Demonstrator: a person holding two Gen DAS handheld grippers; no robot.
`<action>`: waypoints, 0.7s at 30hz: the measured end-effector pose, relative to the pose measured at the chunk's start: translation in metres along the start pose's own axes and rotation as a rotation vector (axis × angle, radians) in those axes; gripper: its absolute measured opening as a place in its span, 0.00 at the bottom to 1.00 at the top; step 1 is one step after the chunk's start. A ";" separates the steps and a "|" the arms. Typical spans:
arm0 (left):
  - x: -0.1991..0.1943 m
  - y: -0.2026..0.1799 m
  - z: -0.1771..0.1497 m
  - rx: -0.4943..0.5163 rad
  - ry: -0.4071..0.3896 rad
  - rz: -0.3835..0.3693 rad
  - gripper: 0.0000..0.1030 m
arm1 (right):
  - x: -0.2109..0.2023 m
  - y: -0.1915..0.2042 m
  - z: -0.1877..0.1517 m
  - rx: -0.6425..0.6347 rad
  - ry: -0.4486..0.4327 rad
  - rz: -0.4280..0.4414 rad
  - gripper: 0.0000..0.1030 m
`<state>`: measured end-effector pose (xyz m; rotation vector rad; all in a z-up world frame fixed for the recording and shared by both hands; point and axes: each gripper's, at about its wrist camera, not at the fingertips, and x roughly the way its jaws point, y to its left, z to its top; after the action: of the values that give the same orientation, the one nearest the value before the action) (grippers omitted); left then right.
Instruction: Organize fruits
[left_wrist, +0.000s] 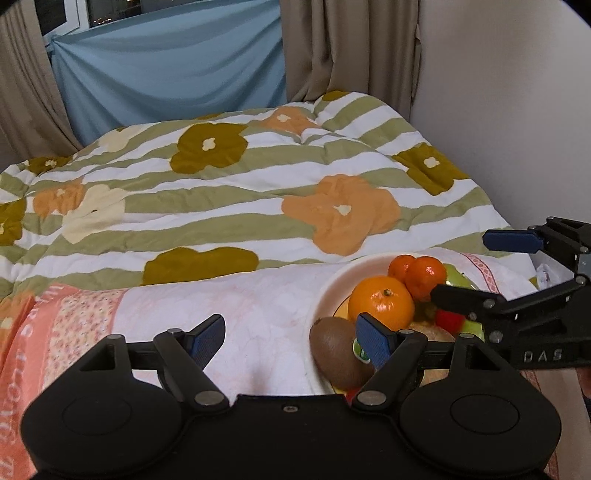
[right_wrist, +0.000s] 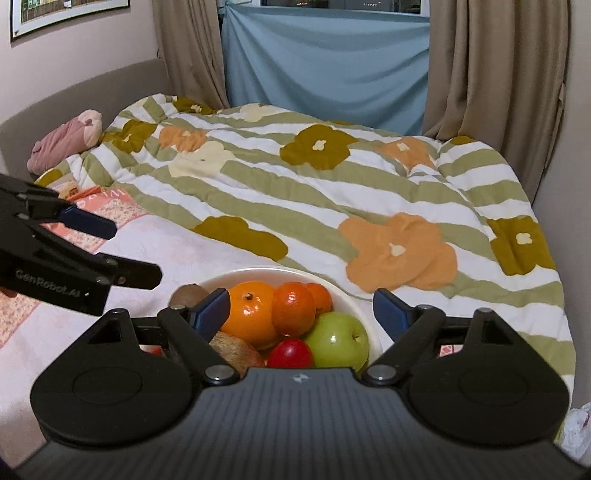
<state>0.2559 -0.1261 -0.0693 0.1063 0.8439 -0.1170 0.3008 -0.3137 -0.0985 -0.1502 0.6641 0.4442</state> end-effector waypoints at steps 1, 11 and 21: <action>-0.007 0.001 -0.001 0.002 -0.008 0.004 0.79 | -0.006 0.002 0.001 0.005 -0.009 -0.008 0.97; -0.091 0.036 -0.017 0.005 -0.135 0.023 0.79 | -0.084 0.054 0.022 0.080 -0.088 -0.104 0.97; -0.185 0.092 -0.066 -0.011 -0.232 0.042 0.82 | -0.168 0.150 0.019 0.142 -0.147 -0.203 0.97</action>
<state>0.0985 -0.0148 0.0300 0.0976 0.6107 -0.0836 0.1276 -0.2325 0.0217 -0.0485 0.5279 0.2097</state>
